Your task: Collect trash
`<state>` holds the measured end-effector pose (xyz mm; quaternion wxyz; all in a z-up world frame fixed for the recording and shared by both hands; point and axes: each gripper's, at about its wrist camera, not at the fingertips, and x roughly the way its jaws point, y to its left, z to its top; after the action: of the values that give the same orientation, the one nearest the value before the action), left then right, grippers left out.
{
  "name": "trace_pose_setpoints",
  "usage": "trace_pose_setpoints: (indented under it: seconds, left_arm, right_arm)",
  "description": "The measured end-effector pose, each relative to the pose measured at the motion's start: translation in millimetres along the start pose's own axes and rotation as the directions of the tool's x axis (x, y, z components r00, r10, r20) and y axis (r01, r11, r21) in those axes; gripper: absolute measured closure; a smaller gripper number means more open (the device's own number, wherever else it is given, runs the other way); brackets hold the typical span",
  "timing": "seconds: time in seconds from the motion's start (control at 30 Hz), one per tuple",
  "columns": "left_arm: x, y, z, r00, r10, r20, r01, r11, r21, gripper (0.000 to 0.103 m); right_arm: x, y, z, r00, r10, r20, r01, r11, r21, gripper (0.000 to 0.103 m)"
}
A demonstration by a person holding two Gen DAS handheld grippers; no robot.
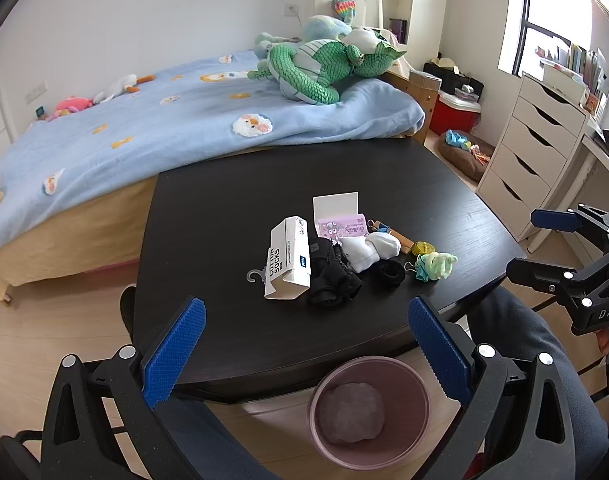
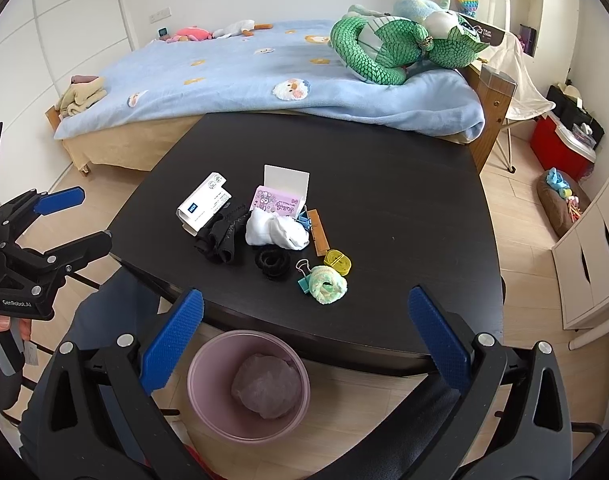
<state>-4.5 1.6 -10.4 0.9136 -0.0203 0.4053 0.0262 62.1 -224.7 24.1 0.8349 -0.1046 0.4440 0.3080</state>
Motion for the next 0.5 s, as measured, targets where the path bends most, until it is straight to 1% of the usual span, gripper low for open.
trace_pose_setpoints:
  seconds: [0.33, 0.5]
  left_arm:
    - [0.5, -0.7, -0.2, 1.0, 0.0, -0.001, 0.0, 1.0, -0.001, 0.006]
    - [1.6, -0.6, -0.6, 1.0, 0.0, -0.003, 0.0, 1.0, -0.004, 0.006]
  right_arm:
    - [8.7, -4.3, -0.9, 1.0, -0.011, -0.023, 0.011, 1.0, 0.001, 0.003]
    - [21.4, -9.7, 0.5, 0.998, -0.014, -0.058, 0.014, 1.0, 0.0, 0.003]
